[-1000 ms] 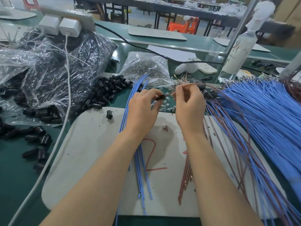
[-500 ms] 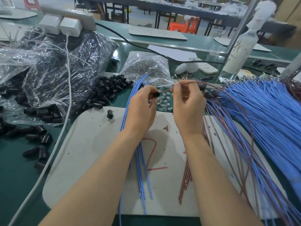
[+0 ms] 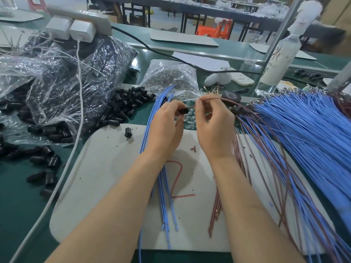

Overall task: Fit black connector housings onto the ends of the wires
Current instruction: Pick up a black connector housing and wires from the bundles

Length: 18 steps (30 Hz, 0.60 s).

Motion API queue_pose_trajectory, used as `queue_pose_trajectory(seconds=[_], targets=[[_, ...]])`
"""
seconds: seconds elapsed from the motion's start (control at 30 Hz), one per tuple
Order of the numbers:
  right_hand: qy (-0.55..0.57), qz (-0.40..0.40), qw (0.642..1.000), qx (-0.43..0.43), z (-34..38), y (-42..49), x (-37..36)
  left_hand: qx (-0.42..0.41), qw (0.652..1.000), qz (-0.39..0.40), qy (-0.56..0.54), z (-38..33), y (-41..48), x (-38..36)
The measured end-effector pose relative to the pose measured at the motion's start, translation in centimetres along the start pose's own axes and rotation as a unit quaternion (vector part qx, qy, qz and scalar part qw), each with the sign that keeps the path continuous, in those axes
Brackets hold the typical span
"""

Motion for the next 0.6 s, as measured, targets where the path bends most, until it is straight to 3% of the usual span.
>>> queue_pose_trajectory(seconds=[0.17,0.27,0.33,0.47,0.6], targets=[[0.011,-0.006,1.0,-0.009,0.0,0.0,-0.1,-0.011,1.0,-0.007,0.015,0.2,0.1,0.0],[0.113,-0.051,0.986,-0.113,-0.6,0.4,0.2,0.004,1.0,-0.023,-0.014,0.3,0.2,0.0],[0.232,-0.067,0.947,-0.211,-1.3,0.8,0.4,0.027,0.997,-0.04,-0.053,0.3,0.2,0.2],[0.306,0.006,0.896,-0.322,-2.1,0.8,-0.3,0.064,0.988,-0.059,-0.129,0.3,0.4,0.4],[0.299,0.099,0.894,-0.318,-1.9,0.2,-1.2,0.052,0.99,-0.016,-0.127,0.1,0.4,0.2]])
Point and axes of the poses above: each hand's wrist, its own y-axis towards the middle knuckle, its own x-axis out of the back of the hand, z = x × y, the point moved 2 cm from there along y, towards the middle knuckle, and after that the axes turned 4 degrees about z, right-handed, at the moved point
